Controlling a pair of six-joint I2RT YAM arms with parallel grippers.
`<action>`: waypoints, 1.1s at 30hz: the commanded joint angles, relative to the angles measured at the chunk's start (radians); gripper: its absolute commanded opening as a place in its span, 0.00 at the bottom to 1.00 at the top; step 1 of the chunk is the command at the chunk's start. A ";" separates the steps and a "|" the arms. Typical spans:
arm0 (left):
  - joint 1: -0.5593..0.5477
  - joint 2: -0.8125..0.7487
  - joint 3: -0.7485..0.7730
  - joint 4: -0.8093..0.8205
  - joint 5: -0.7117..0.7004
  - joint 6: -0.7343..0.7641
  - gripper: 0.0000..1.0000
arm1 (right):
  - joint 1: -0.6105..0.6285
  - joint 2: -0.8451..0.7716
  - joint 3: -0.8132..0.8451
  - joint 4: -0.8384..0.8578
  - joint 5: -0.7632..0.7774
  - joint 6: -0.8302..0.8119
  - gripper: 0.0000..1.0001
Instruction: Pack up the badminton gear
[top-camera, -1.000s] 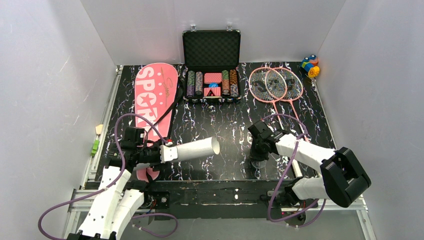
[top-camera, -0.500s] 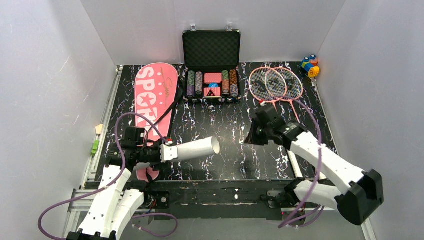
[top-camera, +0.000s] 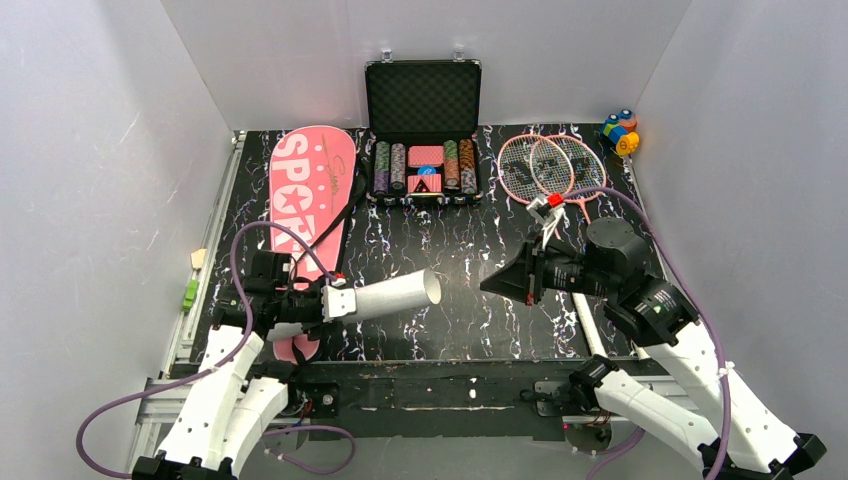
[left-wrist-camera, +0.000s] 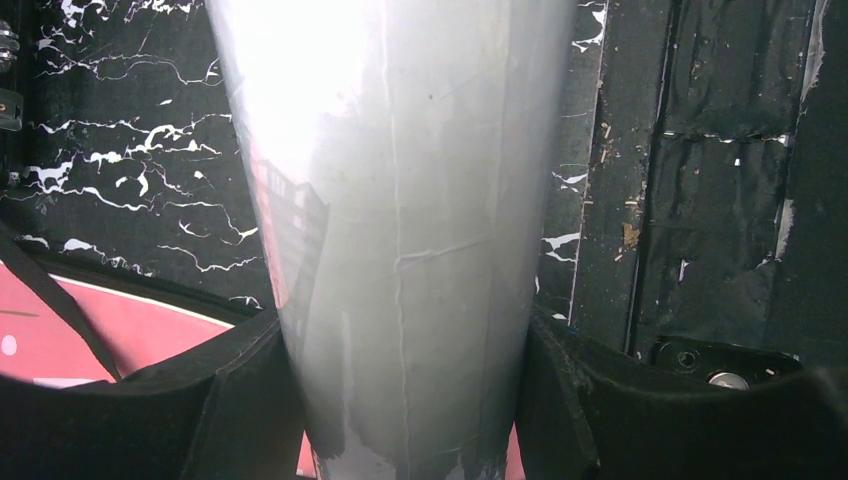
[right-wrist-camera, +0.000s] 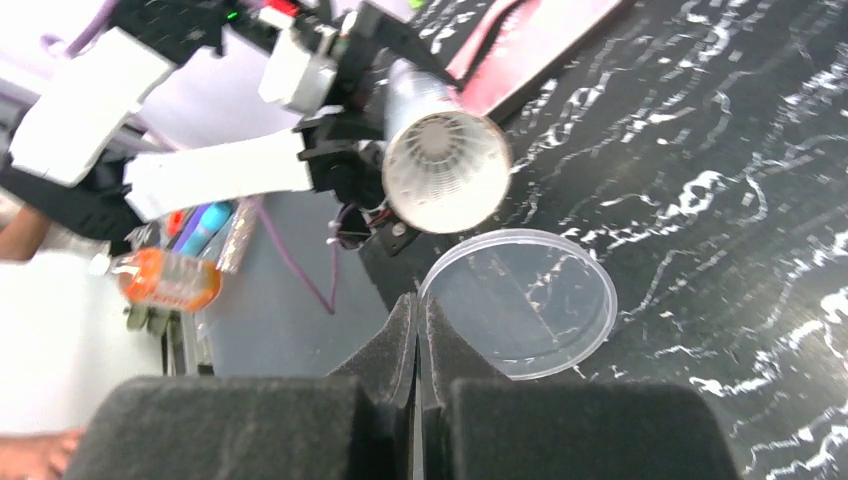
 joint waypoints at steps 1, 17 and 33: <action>-0.001 0.000 0.050 0.025 0.052 0.003 0.46 | 0.006 -0.013 -0.038 0.189 -0.218 -0.007 0.01; -0.001 -0.004 0.062 0.007 0.072 0.009 0.47 | 0.020 0.181 -0.085 0.505 -0.364 0.099 0.01; -0.001 0.002 0.078 -0.016 0.098 0.019 0.47 | 0.068 0.289 -0.101 0.648 -0.386 0.155 0.01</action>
